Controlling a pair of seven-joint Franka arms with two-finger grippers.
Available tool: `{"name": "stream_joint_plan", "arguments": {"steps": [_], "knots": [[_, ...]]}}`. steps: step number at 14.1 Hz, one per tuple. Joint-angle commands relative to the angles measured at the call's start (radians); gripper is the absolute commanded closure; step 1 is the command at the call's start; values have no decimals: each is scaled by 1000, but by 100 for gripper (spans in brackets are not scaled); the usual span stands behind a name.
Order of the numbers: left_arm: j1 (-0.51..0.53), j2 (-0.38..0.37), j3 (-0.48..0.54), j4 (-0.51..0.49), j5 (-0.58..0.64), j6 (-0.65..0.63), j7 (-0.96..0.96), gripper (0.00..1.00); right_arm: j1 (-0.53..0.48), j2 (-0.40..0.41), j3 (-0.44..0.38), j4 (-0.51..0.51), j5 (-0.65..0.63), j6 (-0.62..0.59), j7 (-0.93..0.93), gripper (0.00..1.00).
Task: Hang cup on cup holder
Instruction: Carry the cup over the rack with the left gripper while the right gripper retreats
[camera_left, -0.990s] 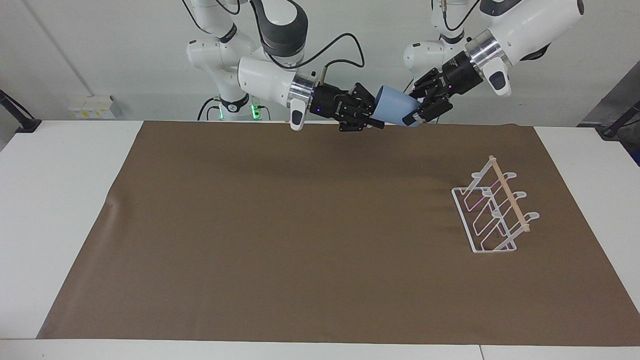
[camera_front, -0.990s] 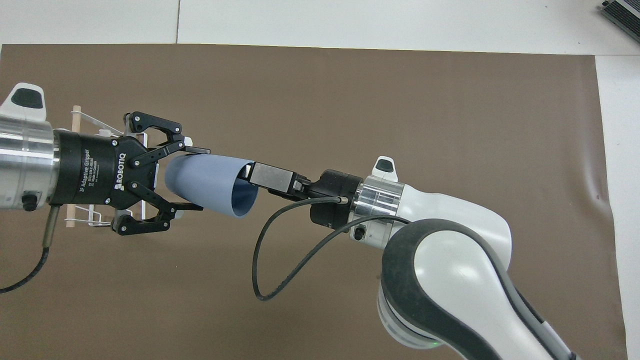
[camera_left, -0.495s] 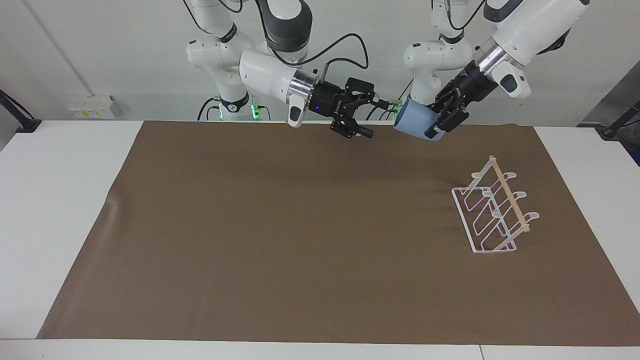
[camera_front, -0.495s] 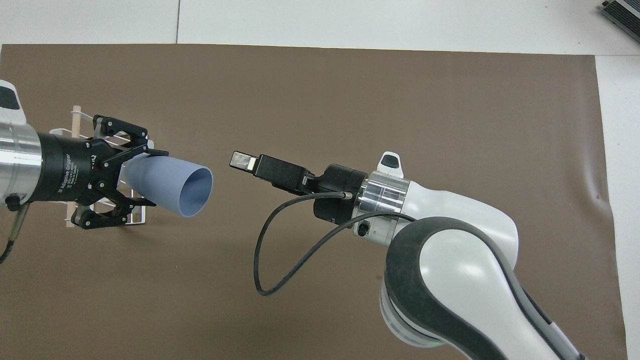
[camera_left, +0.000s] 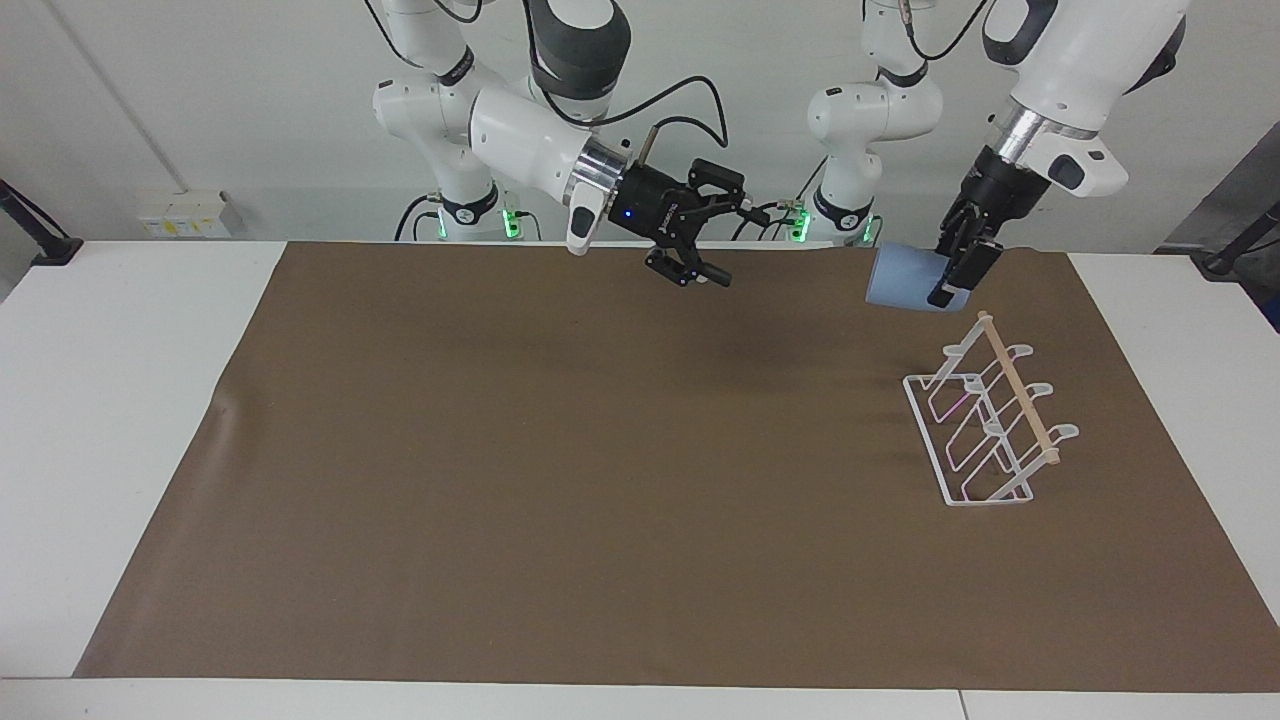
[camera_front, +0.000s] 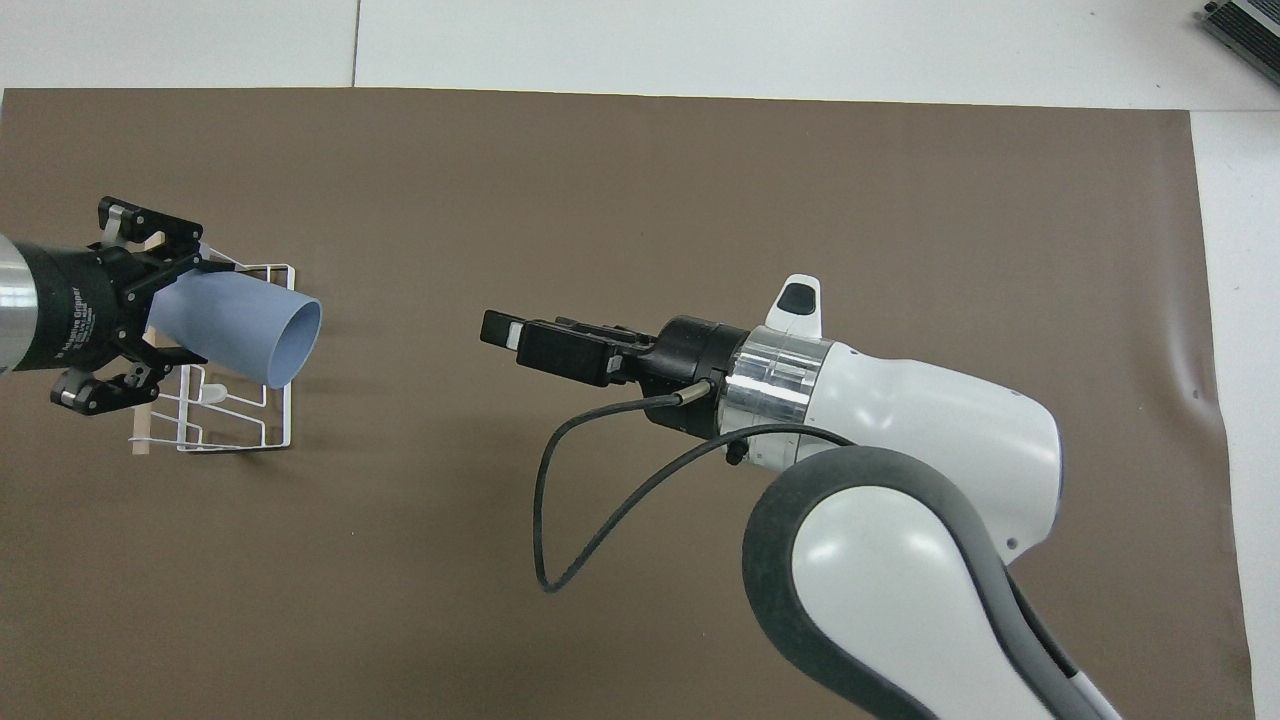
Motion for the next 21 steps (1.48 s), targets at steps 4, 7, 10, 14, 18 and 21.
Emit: {"name": "stream_joint_plan", "arguments": {"steps": [4, 7, 10, 14, 18, 21], "knots": [[31, -34, -3, -112, 313, 192, 120, 100, -35, 11, -14, -30, -501, 22, 7, 0], [39, 21, -3, -124, 493, 271, 116, 100, -47, 26, -41, -7, -840, -19, 1, 0], [44, 94, -3, -111, 607, 364, 105, 100, -47, 29, -75, 57, -1104, -141, 2, 0], [44, 150, -3, -87, 733, 367, 102, 100, -49, 37, -136, 153, -1250, -336, 4, 0], [36, 186, -3, -86, 810, 419, -28, 100, -49, 58, -240, 288, -1292, -583, 11, 0], [48, 210, -3, -86, 877, 479, -70, 100, -47, 59, -323, 331, -1290, -701, 53, 0]]}}
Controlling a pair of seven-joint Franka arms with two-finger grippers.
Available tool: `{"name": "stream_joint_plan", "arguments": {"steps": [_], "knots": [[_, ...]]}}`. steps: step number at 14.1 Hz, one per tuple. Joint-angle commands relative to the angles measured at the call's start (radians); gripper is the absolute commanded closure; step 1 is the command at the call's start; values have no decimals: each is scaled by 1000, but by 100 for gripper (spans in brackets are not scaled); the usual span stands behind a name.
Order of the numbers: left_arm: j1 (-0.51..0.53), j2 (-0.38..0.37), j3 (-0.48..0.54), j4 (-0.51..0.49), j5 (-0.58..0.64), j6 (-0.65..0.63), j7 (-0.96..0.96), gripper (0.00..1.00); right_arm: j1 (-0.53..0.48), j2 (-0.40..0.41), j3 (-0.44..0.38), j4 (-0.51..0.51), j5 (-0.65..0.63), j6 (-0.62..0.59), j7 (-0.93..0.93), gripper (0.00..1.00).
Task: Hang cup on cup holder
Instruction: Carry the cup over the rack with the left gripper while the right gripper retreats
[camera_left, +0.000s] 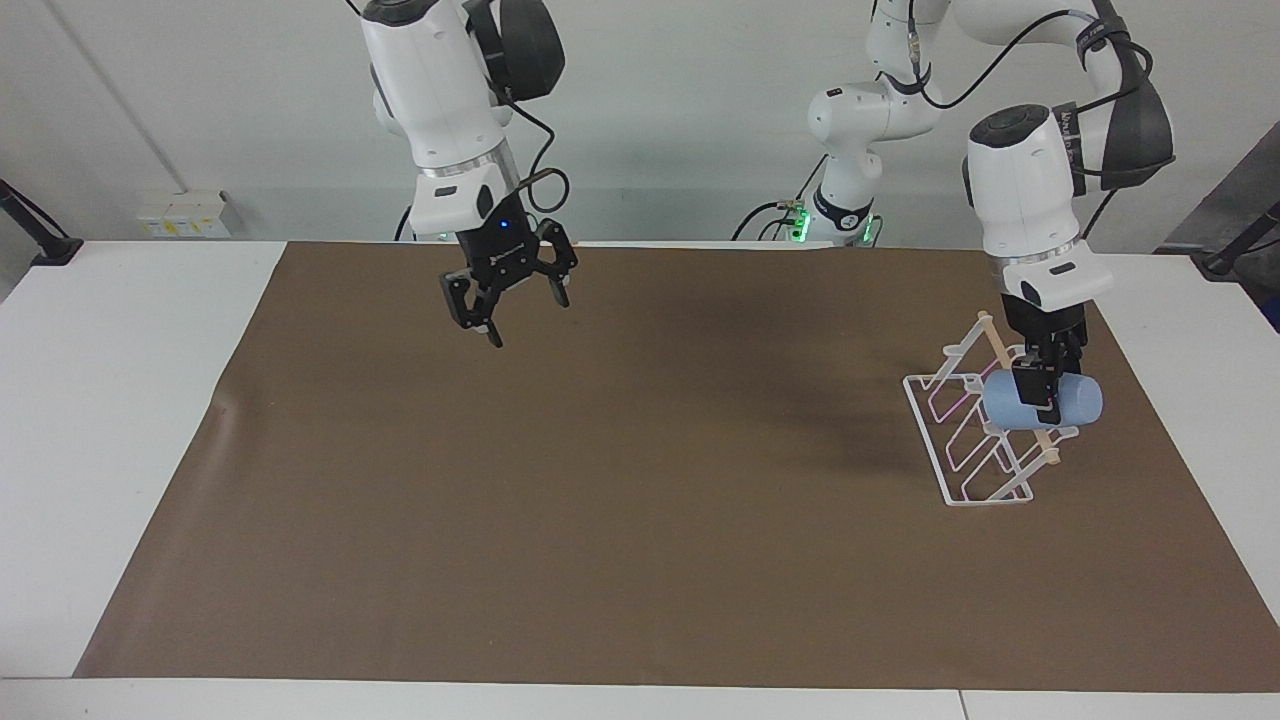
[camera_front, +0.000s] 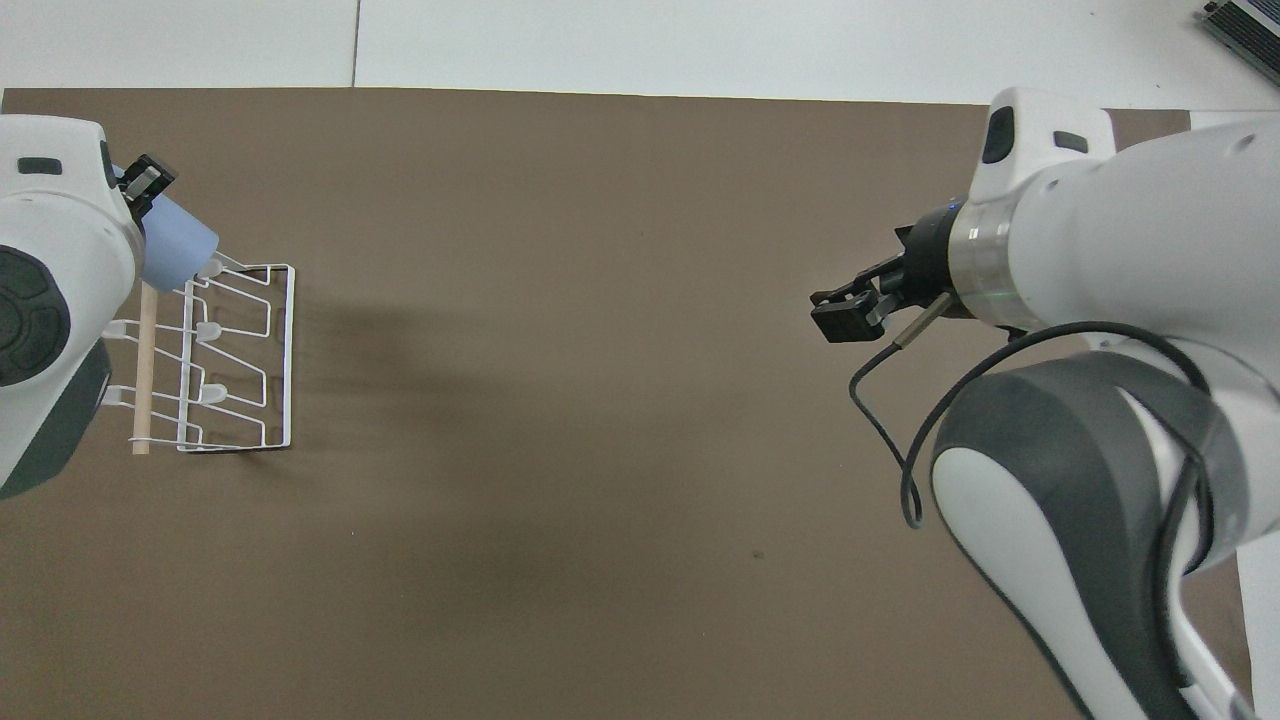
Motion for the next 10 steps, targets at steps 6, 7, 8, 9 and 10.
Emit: {"name": "stream_joint_plan", "arguments": {"steps": [6, 7, 8, 9, 10], "knots": [[11, 20, -2, -23, 138, 63, -71, 100, 17, 19, -111, 65, -31, -159, 320, 0], [10, 14, -2, -37, 139, 64, -88, 100, 17, 18, -128, 67, -34, -186, 320, 0], [8, 14, -2, -45, 142, 66, -96, 100, 17, 18, -145, 80, -64, -218, 322, 0], [7, 15, -2, -46, 159, 66, -99, 100, 17, 19, -153, 115, -105, -267, 325, 0], [8, 17, -2, -52, 170, 75, -119, 100, 15, 19, -165, 131, -120, -318, 345, 0]]}}
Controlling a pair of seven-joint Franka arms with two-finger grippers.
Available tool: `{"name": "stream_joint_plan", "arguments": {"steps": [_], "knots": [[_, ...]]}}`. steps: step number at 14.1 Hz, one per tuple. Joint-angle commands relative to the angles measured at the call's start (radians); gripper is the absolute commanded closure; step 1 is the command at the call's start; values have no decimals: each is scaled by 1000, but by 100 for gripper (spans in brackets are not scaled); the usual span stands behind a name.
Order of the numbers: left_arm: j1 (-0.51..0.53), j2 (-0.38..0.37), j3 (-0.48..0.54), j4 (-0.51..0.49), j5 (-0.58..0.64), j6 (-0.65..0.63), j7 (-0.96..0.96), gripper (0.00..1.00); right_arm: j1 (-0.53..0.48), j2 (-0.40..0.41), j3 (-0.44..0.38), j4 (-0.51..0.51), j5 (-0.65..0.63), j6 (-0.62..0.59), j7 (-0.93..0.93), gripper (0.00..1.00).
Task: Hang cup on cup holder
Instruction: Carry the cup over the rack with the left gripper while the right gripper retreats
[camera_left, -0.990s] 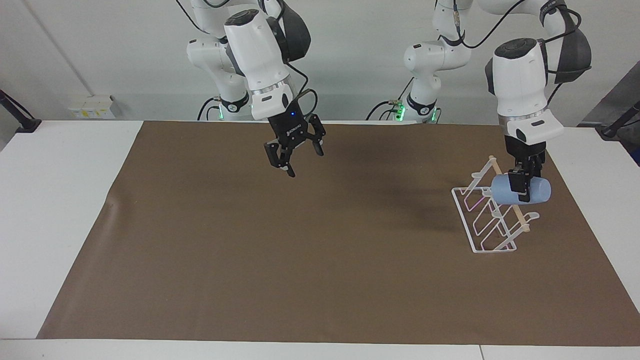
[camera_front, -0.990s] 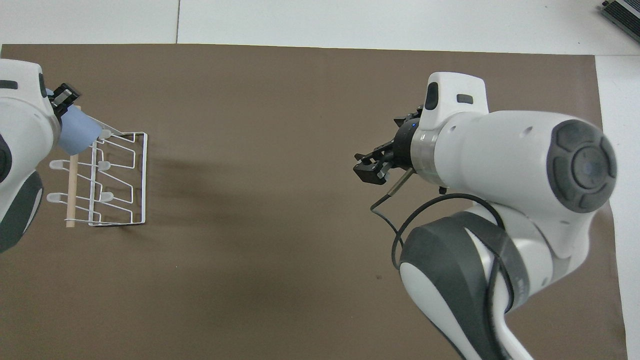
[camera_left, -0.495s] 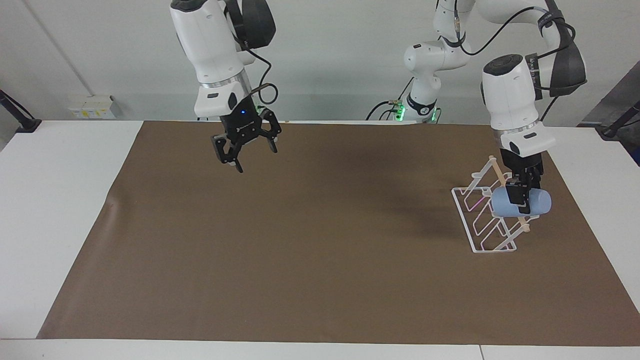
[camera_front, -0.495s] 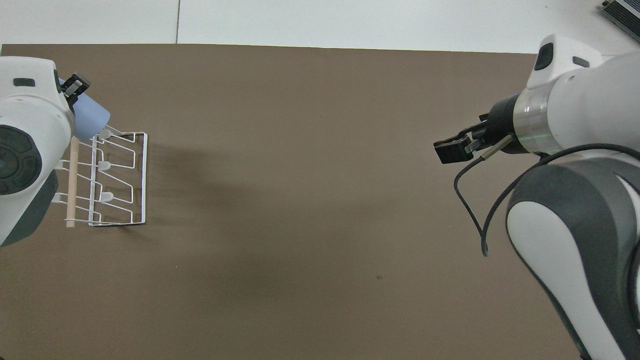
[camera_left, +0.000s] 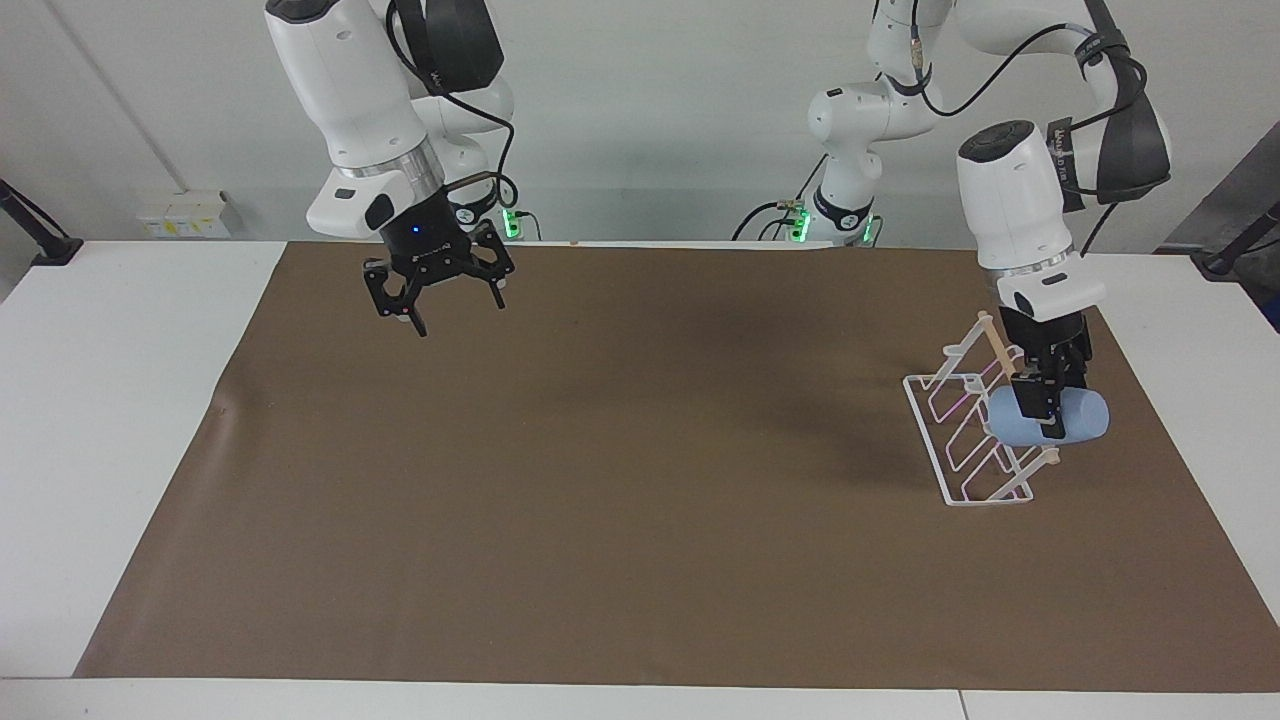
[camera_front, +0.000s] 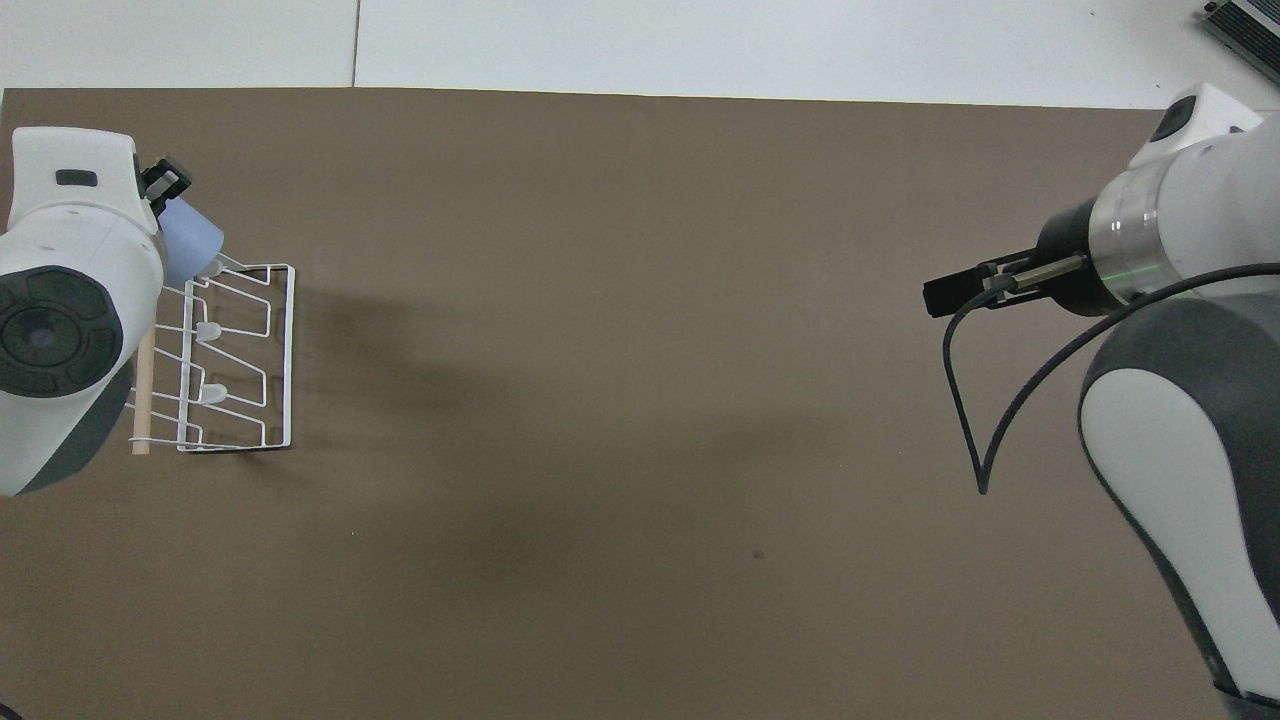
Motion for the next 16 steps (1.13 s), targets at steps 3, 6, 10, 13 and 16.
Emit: {"name": "stream_joint_plan", "arguments": {"steps": [3, 6, 10, 13, 16], "knots": [[2, -9, 0, -57, 70, 44, -70, 100, 9, 11, -98, 77, -35, -168, 96, 0], [-1, -6, 0, -72, 90, 53, -106, 100, 11, -1, -150, 73, -35, -212, 98, 0], [-4, -10, 0, -95, 105, 55, -112, 100, 12, -44, -184, 8, -38, -215, 98, 0], [-4, -17, 0, -117, 105, 67, -117, 100, 11, -70, -200, -58, -39, -145, 87, 0], [-7, -21, -2, -129, 105, 67, -129, 100, 14, -66, -201, -56, -41, -125, 82, 0]]}}
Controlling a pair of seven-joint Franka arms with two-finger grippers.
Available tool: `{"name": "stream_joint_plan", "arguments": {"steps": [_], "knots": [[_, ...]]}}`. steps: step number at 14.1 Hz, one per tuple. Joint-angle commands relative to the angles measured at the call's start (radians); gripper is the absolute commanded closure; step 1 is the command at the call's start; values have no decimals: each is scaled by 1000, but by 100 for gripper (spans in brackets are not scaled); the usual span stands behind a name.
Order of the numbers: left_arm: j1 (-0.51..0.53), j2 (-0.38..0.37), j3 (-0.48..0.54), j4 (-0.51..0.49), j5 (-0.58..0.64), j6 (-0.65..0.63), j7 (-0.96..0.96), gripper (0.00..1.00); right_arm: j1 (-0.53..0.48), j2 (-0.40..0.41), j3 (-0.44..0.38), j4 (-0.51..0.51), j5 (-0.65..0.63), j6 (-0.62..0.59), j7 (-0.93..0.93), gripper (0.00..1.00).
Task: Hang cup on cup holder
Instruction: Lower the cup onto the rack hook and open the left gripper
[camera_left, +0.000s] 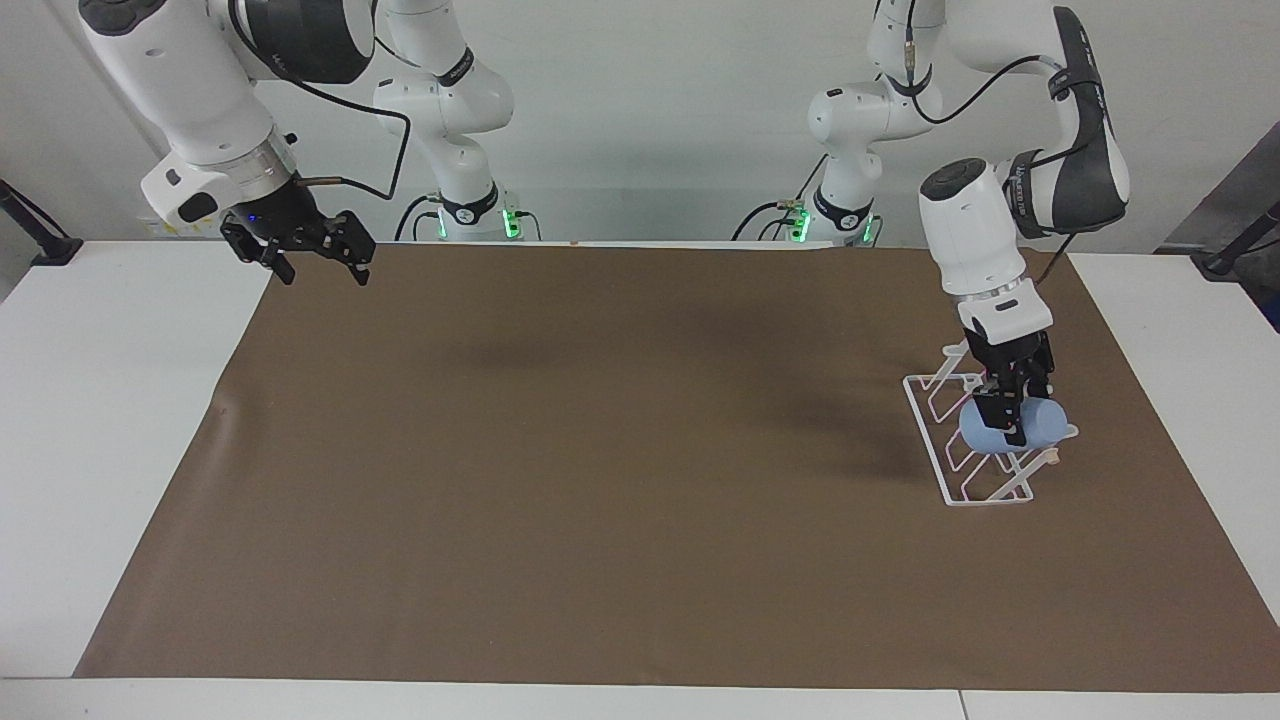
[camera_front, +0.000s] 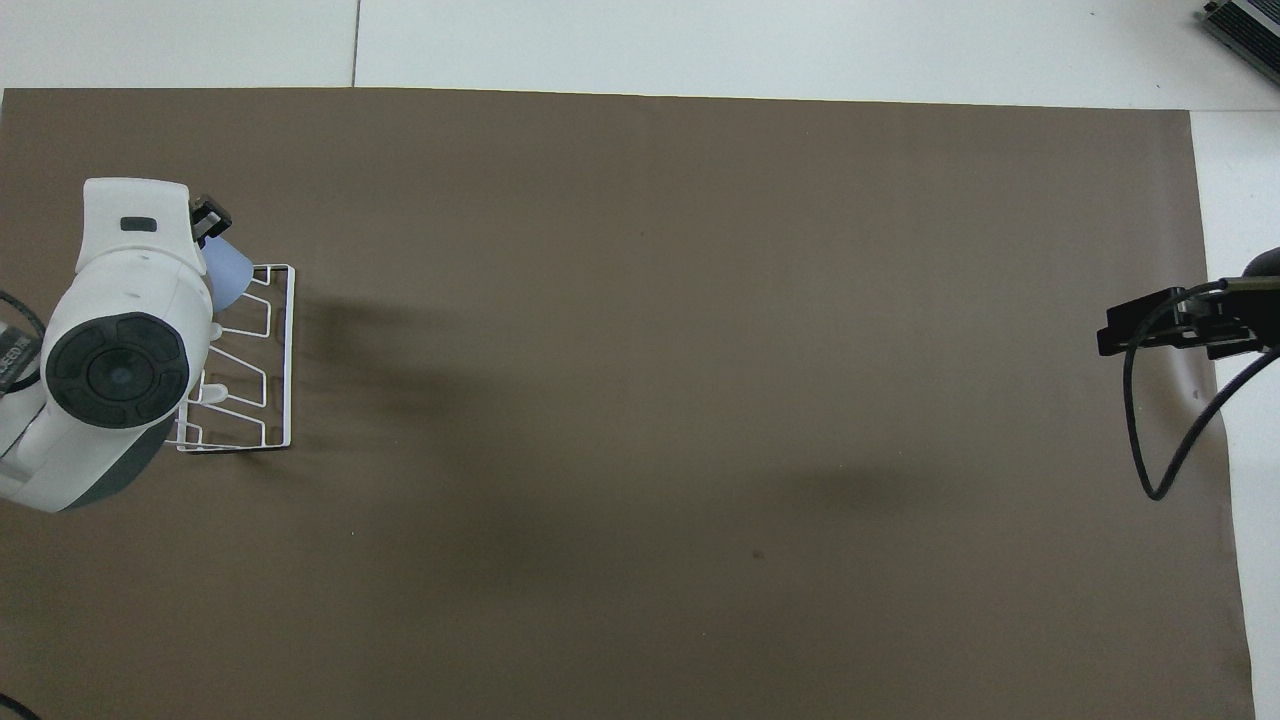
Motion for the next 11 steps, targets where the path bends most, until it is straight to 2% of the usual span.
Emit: {"name": "stream_joint_plan", "arguments": {"steps": [1, 2, 3, 4, 7, 11], "knots": [[-7, -29, 4, -47, 27, 22, -35, 96, 15, -25, -5, -39, -21, 36, 14, 0], [-7, -28, 3, -44, 27, 19, -34, 67, 22, -22, -6, -40, -21, 48, 14, 0], [-7, -26, 3, -38, 25, 16, -31, 22, 25, -22, -6, -40, -23, 51, 12, 0], [-7, -26, 3, -38, 25, 16, -31, 0, 23, -22, -6, -39, -23, 53, -2, 0], [-9, -14, 1, -4, 25, 12, -20, 0, 20, -21, -8, -40, -21, 70, -74, 0], [-7, -11, -3, 34, -6, 10, -2, 0, 22, -21, -8, -40, -20, 68, -65, 0]]}}
